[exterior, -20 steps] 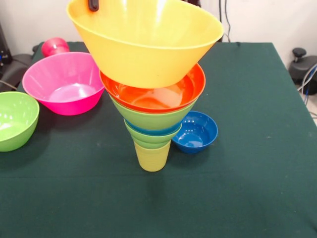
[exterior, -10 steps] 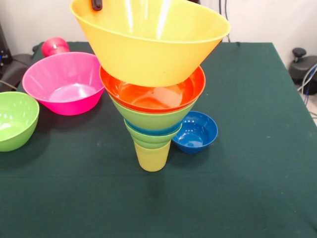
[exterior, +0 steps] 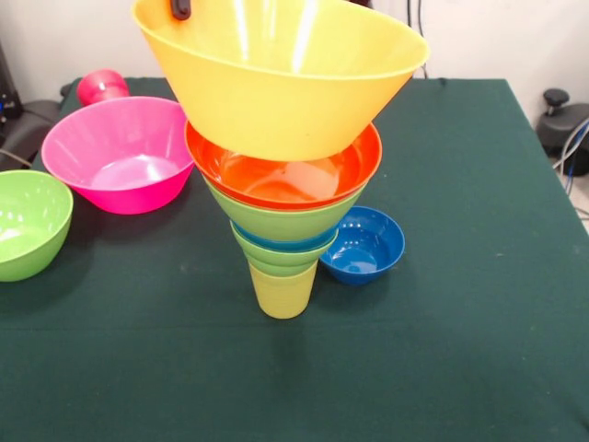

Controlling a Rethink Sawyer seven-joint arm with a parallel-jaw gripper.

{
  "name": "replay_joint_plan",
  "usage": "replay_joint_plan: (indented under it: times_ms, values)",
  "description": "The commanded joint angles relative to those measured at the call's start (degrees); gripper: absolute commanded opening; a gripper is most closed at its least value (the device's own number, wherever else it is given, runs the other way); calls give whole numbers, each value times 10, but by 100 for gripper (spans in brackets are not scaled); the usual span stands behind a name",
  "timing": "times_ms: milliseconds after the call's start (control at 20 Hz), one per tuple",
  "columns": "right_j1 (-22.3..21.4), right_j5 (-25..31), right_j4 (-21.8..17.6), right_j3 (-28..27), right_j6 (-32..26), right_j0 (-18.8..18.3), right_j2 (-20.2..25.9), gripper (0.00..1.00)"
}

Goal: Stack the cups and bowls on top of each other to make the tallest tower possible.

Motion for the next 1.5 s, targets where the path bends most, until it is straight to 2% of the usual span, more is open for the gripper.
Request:
replay_joint_plan:
  times_ms: [50, 1500]
  values:
    - [27, -38, -45, 32, -10, 35, -22, 0]
    - [49, -47, -76, 35, -21, 5, 0, 0]
